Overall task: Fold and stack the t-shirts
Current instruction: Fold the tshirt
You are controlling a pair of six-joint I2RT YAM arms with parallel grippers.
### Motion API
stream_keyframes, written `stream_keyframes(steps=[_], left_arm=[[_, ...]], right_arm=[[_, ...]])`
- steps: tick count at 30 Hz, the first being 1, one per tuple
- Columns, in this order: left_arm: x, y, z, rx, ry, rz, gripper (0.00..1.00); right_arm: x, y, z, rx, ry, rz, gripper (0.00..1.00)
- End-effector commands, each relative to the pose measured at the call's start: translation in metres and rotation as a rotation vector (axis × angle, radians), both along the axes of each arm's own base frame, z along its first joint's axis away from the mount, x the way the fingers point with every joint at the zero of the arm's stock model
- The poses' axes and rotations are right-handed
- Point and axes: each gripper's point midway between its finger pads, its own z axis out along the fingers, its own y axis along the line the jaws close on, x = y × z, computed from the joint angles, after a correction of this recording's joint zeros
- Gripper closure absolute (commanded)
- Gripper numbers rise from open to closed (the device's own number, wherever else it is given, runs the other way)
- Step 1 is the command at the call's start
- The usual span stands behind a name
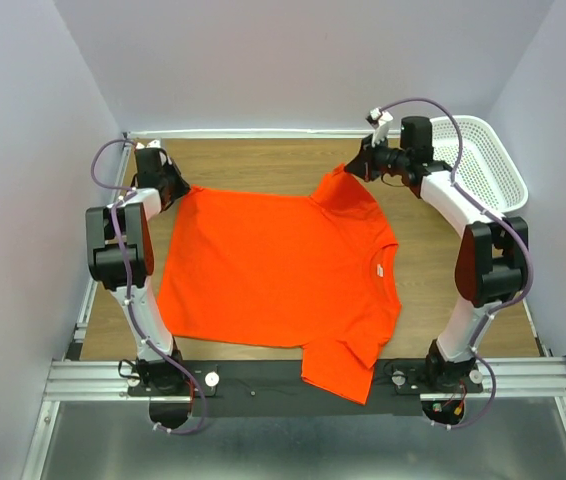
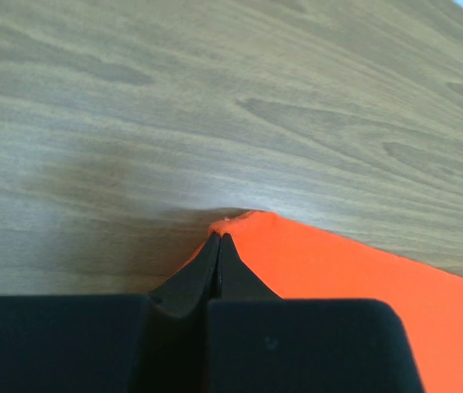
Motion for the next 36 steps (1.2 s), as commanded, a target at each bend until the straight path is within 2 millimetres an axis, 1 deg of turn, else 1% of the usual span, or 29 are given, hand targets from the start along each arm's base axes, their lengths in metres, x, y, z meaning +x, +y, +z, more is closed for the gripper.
stream_keyframes(steps=[1, 2, 4, 5, 7, 9, 10, 11, 13, 16, 18, 19, 21, 22, 24, 25, 26, 28, 30, 35, 36], left_arm=[[0.011, -0.001, 0.057, 0.036, -0.160, -0.051, 1.00], [0.010, 0.003, 0.062, 0.057, -0.171, -0.041, 1.00], [0.008, 0.005, 0.064, 0.074, -0.173, -0.035, 1.00], [0.007, 0.009, 0.063, 0.091, -0.162, -0.022, 1.00], [0.005, 0.012, 0.063, 0.103, -0.155, -0.012, 1.00], [0.002, 0.016, 0.063, 0.114, -0.148, 0.002, 1.00], [0.002, 0.015, 0.064, 0.116, -0.151, 0.001, 1.00], [0.001, 0.016, 0.065, 0.119, -0.151, 0.005, 1.00], [0.001, 0.018, 0.067, 0.121, -0.153, 0.009, 1.00], [0.000, 0.018, 0.065, 0.123, -0.147, 0.010, 1.00], [0.000, 0.019, 0.061, 0.124, -0.136, 0.012, 1.00], [-0.001, 0.019, 0.060, 0.123, -0.132, 0.012, 1.00], [0.000, 0.020, 0.058, 0.130, -0.129, 0.012, 1.00], [-0.001, 0.020, 0.058, 0.131, -0.127, 0.012, 1.00], [0.000, 0.020, 0.058, 0.134, -0.126, 0.009, 1.00], [0.001, 0.021, 0.057, 0.135, -0.126, 0.008, 1.00], [0.001, 0.021, 0.055, 0.135, -0.120, 0.009, 1.00], [0.001, 0.022, 0.054, 0.138, -0.117, 0.007, 1.00], [0.001, 0.022, 0.048, 0.136, -0.105, 0.006, 1.00], [0.000, 0.026, 0.042, 0.150, -0.086, 0.021, 1.00], [-0.001, 0.027, 0.041, 0.154, -0.083, 0.023, 1.00]], right_arm=[[-0.018, 0.002, -0.006, 0.014, 0.031, 0.040, 0.99], [-0.019, 0.002, -0.004, 0.016, 0.030, 0.042, 0.99], [-0.023, 0.002, -0.005, 0.014, 0.032, 0.041, 1.00], [-0.024, 0.000, 0.001, 0.014, 0.020, 0.039, 0.99], [-0.027, 0.000, 0.004, 0.014, 0.013, 0.038, 0.99], [-0.034, -0.002, 0.010, 0.013, 0.000, 0.038, 0.99], [-0.039, -0.003, 0.007, 0.012, 0.010, 0.036, 0.99], [-0.044, -0.003, 0.016, 0.014, -0.012, 0.039, 1.00], [-0.048, -0.006, 0.018, 0.005, -0.024, 0.032, 0.99], [-0.058, -0.009, 0.023, -0.001, -0.038, 0.023, 0.99], [-0.066, -0.011, 0.020, -0.003, -0.032, 0.023, 0.99], [-0.070, -0.012, 0.027, -0.003, -0.048, 0.021, 0.99], [-0.075, -0.014, 0.028, -0.006, -0.056, 0.018, 1.00], [-0.080, -0.015, 0.028, -0.010, -0.060, 0.020, 0.99], [-0.085, -0.016, 0.027, -0.013, -0.060, 0.017, 0.99], [-0.088, -0.018, 0.023, -0.020, -0.055, 0.015, 0.99], [-0.092, -0.019, 0.027, -0.020, -0.067, 0.014, 0.99], [-0.097, -0.020, 0.024, -0.023, -0.063, 0.015, 0.99], [-0.102, -0.020, 0.027, -0.019, -0.072, 0.019, 0.99], [-0.113, -0.021, 0.020, -0.023, -0.057, 0.025, 0.99], [-0.115, -0.022, 0.021, -0.022, -0.061, 0.025, 0.99]])
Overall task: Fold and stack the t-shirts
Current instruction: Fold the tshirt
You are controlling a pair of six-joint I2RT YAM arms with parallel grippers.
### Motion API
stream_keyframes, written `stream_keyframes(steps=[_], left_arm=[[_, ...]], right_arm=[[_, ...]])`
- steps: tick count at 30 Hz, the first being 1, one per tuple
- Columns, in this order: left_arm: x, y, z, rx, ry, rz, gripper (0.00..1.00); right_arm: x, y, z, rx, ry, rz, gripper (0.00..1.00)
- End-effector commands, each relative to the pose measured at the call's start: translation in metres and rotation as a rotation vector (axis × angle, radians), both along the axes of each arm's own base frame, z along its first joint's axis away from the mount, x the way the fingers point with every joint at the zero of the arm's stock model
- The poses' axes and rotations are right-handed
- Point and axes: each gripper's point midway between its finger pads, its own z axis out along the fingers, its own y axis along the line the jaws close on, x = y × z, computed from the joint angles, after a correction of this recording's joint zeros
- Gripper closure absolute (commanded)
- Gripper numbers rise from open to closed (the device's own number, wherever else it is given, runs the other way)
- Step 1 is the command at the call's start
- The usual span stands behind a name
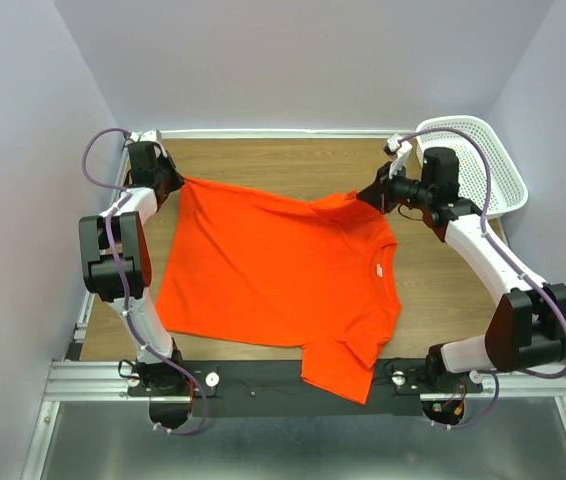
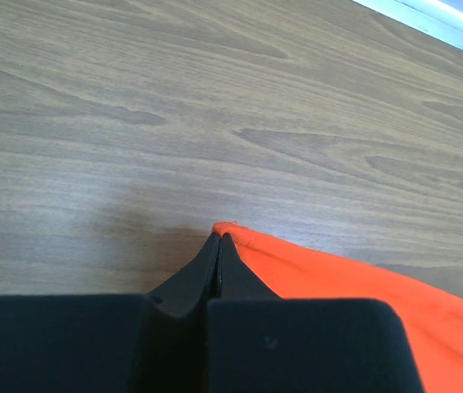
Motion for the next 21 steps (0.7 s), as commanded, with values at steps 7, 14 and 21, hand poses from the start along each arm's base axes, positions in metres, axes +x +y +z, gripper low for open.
stream_keyframes(steps=[7, 14, 21], left_arm=[[-0.003, 0.020, -0.010, 0.056, 0.032, 0.061, 1.00], [-0.011, 0.019, -0.004, 0.062, 0.019, 0.056, 1.00], [-0.018, 0.020, -0.003, 0.072, 0.024, 0.057, 1.00]], right_arm=[[-0.015, -0.009, -0.002, -0.033, -0.021, -0.019, 0.99], [-0.020, -0.014, -0.003, -0.049, -0.030, -0.039, 1.00], [-0.022, -0.012, -0.002, -0.040, -0.026, -0.027, 0.99]])
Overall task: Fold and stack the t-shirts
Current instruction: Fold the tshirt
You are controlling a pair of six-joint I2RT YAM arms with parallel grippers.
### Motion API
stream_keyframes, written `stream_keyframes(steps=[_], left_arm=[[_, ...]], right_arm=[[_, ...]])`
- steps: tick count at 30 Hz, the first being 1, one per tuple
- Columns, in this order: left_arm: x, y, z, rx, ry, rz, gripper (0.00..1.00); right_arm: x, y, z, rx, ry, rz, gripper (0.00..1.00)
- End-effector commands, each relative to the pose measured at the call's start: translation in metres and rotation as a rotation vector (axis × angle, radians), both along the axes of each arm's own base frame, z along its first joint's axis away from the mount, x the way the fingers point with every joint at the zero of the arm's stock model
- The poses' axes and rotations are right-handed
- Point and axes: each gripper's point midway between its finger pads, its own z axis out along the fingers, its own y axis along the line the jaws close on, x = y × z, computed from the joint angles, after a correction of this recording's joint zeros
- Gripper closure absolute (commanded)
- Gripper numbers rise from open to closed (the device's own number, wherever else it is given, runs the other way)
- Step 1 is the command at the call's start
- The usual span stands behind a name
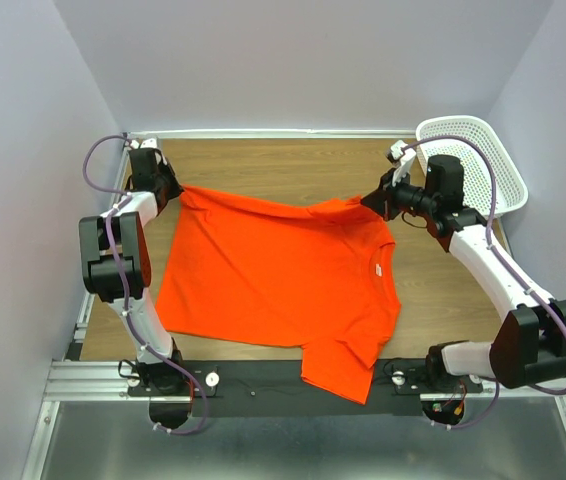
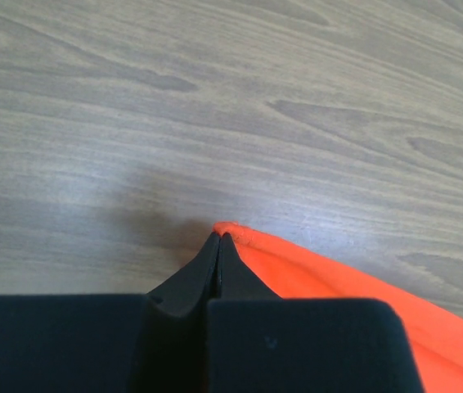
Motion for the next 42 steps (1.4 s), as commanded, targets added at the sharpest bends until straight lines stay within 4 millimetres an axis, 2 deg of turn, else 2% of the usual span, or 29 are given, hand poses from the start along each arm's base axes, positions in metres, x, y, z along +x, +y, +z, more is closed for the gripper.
stream_keyframes(steps=[1, 15, 22, 30, 42], left_arm=[[-0.006, 0.011, 0.017, 0.044, -0.028, 0.025, 1.00], [-0.025, 0.012, 0.031, 0.071, -0.046, 0.037, 1.00], [-0.030, 0.013, 0.028, 0.084, -0.036, 0.032, 1.00], [-0.028, 0.017, 0.014, 0.101, 0.006, 0.039, 1.00], [-0.042, 0.009, 0.028, 0.089, -0.027, 0.008, 1.00]], right_arm=[[-0.006, -0.004, -0.002, -0.015, 0.000, -0.007, 0.99], [0.006, -0.016, -0.017, -0.065, 0.026, -0.087, 1.00], [0.008, -0.019, -0.017, -0.073, 0.031, -0.111, 1.00], [0.010, -0.024, -0.018, -0.078, 0.034, -0.136, 0.99], [0.009, -0.023, -0.021, -0.074, 0.051, -0.129, 0.99]])
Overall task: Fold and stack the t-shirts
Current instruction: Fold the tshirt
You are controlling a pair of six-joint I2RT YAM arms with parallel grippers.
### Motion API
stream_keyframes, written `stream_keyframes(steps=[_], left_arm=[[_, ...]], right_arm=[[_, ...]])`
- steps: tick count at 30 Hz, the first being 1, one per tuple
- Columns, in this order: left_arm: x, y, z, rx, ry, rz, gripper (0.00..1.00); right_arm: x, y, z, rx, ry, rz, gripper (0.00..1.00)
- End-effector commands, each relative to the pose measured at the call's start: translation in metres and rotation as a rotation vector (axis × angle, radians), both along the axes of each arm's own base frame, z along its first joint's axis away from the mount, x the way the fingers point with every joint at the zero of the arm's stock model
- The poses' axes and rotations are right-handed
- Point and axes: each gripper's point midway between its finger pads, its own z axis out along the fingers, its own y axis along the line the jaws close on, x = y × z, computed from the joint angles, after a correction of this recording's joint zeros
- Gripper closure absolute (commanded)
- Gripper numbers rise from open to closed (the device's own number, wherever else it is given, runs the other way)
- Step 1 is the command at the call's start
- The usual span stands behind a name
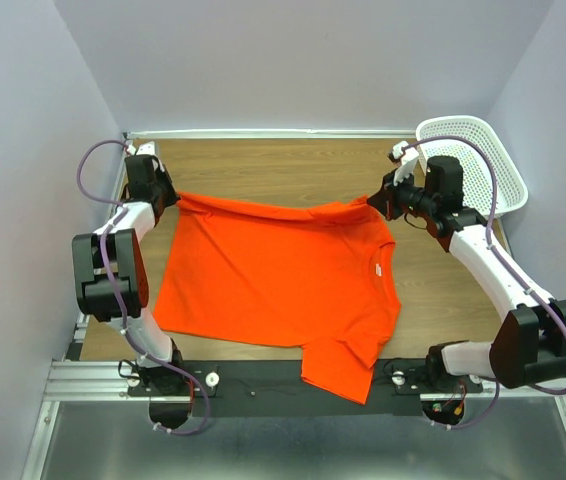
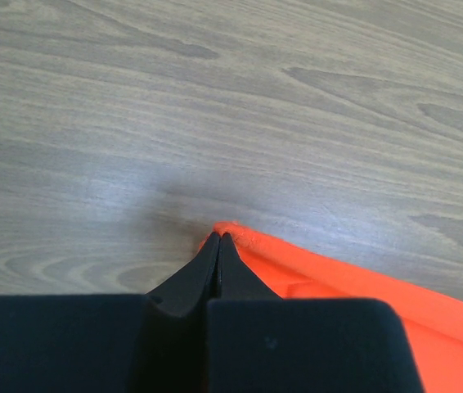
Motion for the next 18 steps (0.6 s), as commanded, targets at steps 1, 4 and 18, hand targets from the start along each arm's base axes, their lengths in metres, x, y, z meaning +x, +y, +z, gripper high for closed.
stream_keyframes(steps=[1, 4, 18], left_arm=[[-0.007, 0.003, 0.012, 0.016, -0.022, -0.004, 1.00], [-0.009, 0.001, 0.014, 0.015, -0.024, -0.011, 1.00], [-0.024, 0.001, 0.011, 0.021, 0.004, -0.011, 1.00]], right_arm=[[0.000, -0.005, -0.010, -0.013, 0.030, -0.018, 0.99], [0.000, -0.005, -0.011, -0.014, 0.034, -0.021, 0.99], [0.002, -0.005, -0.019, -0.023, 0.061, -0.021, 0.99]])
